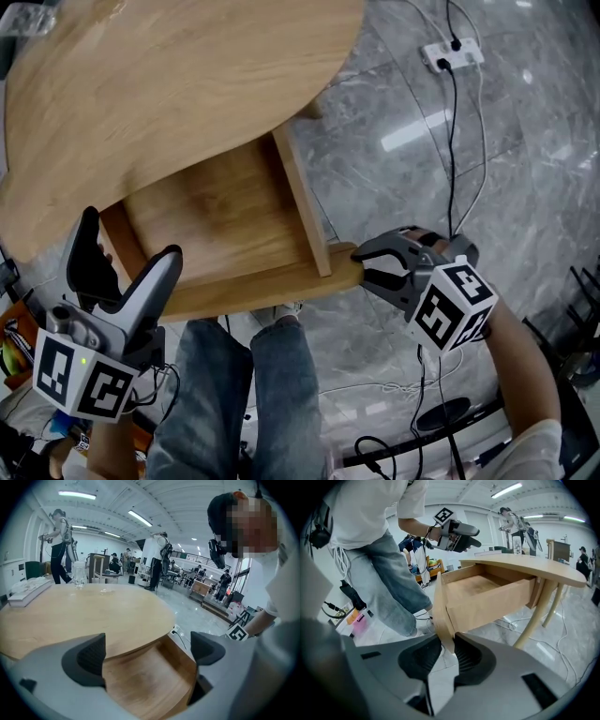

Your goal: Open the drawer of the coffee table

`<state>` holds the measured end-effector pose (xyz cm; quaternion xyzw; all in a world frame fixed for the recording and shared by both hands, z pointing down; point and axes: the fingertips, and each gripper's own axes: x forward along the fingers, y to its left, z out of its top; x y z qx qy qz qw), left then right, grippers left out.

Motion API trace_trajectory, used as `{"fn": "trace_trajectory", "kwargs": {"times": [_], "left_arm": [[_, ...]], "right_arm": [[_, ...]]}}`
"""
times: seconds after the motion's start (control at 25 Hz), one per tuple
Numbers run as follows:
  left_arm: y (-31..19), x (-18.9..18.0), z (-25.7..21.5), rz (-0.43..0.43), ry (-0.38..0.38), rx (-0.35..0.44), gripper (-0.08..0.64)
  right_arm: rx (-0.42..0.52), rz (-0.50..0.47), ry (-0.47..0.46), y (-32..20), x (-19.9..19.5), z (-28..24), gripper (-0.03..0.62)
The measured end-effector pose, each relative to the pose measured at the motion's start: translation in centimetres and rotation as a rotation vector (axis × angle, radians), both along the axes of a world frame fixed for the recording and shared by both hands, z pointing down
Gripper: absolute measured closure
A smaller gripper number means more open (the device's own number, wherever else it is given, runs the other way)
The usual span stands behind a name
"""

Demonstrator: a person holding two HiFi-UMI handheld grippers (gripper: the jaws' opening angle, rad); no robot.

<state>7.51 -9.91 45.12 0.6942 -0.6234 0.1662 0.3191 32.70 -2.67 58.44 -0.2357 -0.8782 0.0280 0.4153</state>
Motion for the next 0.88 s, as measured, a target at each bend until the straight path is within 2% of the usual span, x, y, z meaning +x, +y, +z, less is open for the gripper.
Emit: {"fn": "trace_trajectory", "kwargs": {"times": [0.88], "left_arm": [[0.8,-0.9,1.0,-0.019,0.03,-0.018,0.003]], "right_arm": [[0.063,-0.056,0.092,0.2,0.7,5.4,0.482]]}}
